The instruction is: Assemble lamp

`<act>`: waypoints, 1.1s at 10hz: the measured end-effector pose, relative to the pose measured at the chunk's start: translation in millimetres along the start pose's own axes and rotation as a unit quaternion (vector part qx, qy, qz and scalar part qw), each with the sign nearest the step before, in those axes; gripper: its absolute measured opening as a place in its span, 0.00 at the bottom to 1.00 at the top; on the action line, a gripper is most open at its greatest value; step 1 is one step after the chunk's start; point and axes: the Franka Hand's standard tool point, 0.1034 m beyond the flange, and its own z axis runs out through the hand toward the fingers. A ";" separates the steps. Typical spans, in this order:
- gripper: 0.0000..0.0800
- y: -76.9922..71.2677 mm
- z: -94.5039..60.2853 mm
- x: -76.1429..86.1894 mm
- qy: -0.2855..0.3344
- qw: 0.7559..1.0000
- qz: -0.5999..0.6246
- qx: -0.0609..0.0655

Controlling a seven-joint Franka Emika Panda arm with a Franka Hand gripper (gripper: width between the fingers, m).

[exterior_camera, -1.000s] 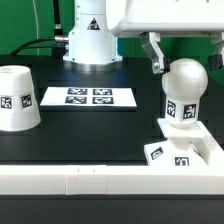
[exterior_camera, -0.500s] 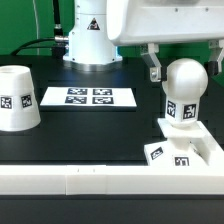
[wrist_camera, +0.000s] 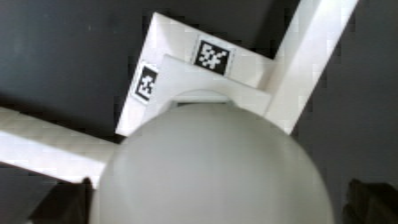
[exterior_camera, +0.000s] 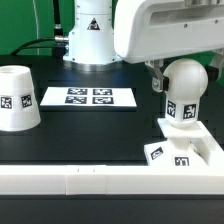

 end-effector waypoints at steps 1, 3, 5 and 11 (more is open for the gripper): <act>0.87 2.2 2.6 -2.1 0.000 1.000 0.002 0.000; 0.87 3.8 1.0 -0.9 0.001 1.000 0.001 -0.001; 0.84 3.6 1.0 -0.8 0.001 1.000 0.001 -0.001; 0.72 2.2 0.5 1.0 0.007 0.982 0.189 0.001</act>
Offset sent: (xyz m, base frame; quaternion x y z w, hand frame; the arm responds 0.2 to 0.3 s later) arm 0.0087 0.0010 0.0055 0.0019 0.0003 -0.0116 0.9999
